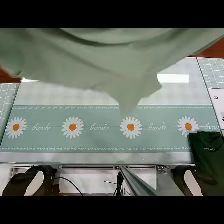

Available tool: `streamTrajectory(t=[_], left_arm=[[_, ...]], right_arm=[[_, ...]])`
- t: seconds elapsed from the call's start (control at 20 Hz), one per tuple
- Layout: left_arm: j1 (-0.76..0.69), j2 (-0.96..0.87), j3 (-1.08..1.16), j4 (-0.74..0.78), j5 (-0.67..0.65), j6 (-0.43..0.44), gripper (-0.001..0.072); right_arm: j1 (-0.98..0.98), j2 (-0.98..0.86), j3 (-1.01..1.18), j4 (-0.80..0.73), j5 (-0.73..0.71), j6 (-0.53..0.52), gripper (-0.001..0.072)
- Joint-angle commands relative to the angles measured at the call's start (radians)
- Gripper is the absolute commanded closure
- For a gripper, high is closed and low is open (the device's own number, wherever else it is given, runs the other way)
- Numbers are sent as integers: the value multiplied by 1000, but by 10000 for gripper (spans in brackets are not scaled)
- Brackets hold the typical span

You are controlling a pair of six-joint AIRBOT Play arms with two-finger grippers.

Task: Fold the shirts.

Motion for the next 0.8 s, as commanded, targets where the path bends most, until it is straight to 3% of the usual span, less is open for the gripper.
streamTrajectory(t=[0.0,0.2,0.35,0.55,0.75], left_arm=[[1,56,27,82,-61,-27,680],[1,53,14,182,-378,-113,680],[2,28,-89,190,-596,-126,680],[1,2,-368,190,-653,-109,680],[0,-54,-696,190,-524,-74,680]], right_arm=[[-2,1,89,-144,198,99,688],[-2,-10,95,-373,595,166,687],[-1,-74,82,-450,916,166,688],[10,-140,-91,-361,910,166,688],[126,-251,-362,-462,835,134,688]])
